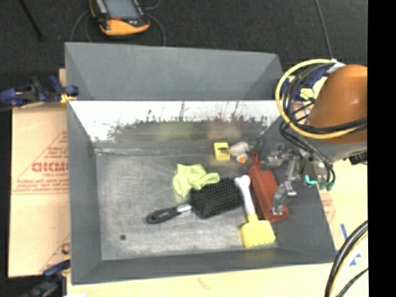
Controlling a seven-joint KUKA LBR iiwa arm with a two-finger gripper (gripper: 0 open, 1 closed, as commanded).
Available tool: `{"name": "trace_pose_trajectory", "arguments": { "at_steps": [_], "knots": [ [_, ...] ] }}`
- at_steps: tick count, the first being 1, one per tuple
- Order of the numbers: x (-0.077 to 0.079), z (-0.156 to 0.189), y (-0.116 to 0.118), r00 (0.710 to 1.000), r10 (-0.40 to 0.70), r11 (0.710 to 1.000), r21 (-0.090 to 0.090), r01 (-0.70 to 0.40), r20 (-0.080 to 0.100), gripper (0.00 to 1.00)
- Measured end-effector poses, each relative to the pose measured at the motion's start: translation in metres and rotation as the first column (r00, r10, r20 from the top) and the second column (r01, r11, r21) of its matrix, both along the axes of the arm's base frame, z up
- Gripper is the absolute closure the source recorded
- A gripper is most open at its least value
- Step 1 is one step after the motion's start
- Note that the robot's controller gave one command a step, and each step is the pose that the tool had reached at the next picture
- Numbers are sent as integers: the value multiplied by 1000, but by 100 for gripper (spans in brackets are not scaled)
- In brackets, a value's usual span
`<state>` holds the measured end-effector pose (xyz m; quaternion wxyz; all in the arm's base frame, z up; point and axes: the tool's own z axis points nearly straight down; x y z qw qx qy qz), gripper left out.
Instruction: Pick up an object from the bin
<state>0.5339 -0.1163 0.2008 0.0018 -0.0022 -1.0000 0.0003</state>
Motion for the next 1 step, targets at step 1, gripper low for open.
{"name": "trace_pose_trajectory", "arguments": {
  "at_steps": [1],
  "knots": [
    [2, 4, 1, 1000, 4, 1000, -1, -4, 8, 0]
  ]
}}
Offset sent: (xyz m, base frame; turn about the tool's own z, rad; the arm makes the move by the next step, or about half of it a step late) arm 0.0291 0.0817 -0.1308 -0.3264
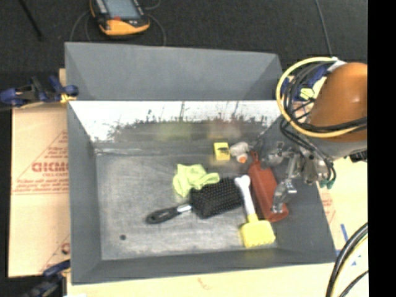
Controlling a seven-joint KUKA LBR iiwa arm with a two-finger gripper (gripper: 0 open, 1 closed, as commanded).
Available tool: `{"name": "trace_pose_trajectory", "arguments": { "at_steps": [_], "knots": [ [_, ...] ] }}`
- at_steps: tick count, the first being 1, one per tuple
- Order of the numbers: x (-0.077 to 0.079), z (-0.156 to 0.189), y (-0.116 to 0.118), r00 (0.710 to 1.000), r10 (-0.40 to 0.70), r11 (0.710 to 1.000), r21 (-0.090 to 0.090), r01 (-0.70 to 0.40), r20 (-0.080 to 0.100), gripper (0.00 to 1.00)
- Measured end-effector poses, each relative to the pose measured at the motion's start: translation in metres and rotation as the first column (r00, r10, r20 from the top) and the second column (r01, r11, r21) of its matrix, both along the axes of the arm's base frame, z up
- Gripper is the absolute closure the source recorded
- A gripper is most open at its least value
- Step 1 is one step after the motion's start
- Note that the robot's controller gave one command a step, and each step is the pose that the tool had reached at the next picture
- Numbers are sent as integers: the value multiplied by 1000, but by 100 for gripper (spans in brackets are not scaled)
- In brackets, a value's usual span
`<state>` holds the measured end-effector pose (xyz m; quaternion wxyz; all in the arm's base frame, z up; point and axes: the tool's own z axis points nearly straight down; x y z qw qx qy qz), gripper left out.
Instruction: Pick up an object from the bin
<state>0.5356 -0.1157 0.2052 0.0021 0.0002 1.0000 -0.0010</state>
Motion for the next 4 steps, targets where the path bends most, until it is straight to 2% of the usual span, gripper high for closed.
{"name": "trace_pose_trajectory", "arguments": {
  "at_steps": [1, 2, 3, 4],
  "knots": [
    [13, -57, 34, 991, 136, 991, -1, -136, 2, 0],
    [21, -47, 62, 968, 251, 968, 0, -251, -1, 0],
    [32, -71, 57, 996, -89, 996, 2, 89, -1, 0],
    [32, -131, 67, 994, -109, 994, 1, 109, 1, 0]
  ]
}}
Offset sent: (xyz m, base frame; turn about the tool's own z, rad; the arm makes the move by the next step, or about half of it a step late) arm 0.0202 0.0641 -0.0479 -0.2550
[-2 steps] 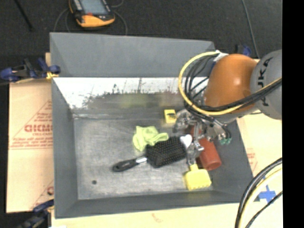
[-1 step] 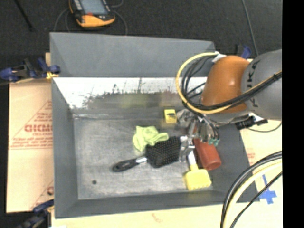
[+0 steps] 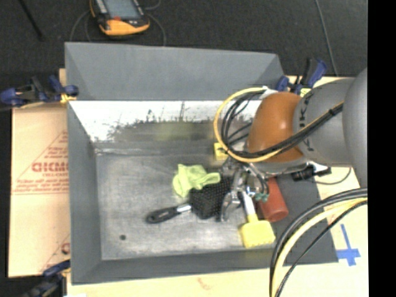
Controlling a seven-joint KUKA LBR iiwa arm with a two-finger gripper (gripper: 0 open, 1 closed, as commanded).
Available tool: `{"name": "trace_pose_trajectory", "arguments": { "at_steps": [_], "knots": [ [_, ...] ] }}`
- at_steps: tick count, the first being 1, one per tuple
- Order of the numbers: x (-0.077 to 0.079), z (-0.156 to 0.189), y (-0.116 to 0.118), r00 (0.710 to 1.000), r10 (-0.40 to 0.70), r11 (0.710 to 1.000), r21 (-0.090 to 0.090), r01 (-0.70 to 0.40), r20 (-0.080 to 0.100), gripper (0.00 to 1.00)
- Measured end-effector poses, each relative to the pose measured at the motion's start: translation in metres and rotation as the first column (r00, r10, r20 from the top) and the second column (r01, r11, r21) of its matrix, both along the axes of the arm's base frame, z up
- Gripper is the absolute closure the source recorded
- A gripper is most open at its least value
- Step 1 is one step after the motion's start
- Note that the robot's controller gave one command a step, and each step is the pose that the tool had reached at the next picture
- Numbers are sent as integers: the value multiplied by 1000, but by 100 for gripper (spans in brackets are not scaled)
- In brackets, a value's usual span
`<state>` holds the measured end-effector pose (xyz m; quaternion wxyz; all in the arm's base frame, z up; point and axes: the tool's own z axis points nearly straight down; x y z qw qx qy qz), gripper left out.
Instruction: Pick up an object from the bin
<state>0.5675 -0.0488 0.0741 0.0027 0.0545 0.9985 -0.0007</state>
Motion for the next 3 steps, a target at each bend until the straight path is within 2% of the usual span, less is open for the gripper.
{"name": "trace_pose_trajectory", "arguments": {
  "at_steps": [1, 3],
  "knots": [
    [-14, 0, 2, 976, -218, 976, 3, 218, 10, 100],
    [-14, 1, 2, 976, -217, 976, 3, 217, 9, 100]
  ]
}}
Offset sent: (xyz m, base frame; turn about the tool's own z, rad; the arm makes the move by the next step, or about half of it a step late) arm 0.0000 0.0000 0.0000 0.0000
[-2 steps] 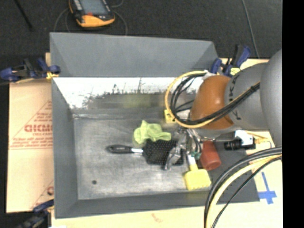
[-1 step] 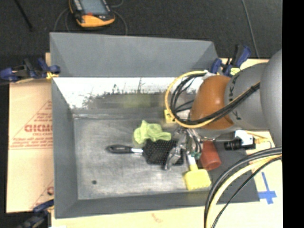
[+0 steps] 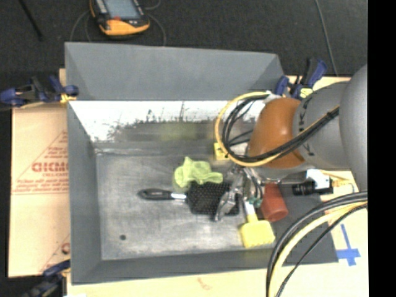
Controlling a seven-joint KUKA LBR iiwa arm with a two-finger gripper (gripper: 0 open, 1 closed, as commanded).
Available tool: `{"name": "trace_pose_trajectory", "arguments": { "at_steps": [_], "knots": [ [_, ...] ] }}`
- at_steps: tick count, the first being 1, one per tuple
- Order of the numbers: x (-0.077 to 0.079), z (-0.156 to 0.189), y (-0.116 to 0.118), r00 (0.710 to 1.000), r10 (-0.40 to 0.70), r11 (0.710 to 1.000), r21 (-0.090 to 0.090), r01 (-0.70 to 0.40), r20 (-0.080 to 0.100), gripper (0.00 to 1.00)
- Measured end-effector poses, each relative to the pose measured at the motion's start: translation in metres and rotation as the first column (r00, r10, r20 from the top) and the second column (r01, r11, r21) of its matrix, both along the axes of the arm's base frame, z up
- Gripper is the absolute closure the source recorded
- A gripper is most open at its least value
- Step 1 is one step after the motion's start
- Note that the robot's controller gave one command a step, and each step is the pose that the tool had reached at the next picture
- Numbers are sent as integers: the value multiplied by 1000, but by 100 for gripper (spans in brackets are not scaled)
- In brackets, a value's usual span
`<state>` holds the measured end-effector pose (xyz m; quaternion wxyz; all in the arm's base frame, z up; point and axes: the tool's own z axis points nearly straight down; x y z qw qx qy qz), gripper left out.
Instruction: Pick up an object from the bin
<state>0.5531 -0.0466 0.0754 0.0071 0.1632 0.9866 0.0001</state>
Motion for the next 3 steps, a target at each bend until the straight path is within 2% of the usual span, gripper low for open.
{"name": "trace_pose_trajectory", "arguments": {
  "at_steps": [2, 3],
  "knots": [
    [-4, 26, 0, 1000, 3, 1000, 3, -3, -21, 100],
    [-3, 48, 0, 1000, 2, 1000, 2, -2, -18, 100]
  ]
}}
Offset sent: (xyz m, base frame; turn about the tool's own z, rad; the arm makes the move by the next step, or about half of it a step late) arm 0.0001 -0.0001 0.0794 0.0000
